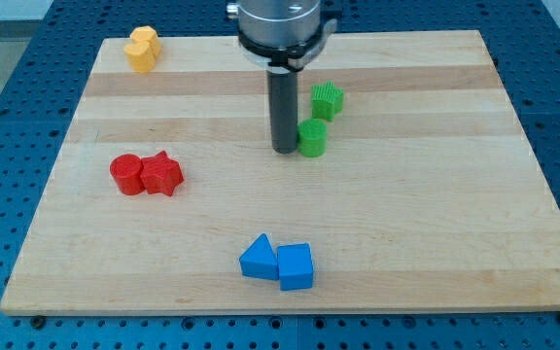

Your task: Place your arm at the bottom left of the yellow heart

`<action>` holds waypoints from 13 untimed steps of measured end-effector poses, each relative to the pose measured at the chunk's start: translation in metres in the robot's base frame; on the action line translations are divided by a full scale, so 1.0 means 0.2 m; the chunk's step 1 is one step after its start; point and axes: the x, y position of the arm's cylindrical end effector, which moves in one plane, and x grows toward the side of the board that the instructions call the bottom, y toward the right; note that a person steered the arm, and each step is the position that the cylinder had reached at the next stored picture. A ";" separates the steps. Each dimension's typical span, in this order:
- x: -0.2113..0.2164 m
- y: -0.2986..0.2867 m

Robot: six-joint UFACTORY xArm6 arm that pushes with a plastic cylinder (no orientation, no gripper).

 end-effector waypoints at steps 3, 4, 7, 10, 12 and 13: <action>-0.06 0.39; -0.06 0.35; -0.22 0.02; -0.71 -0.28; -1.09 -0.55; -1.13 -0.59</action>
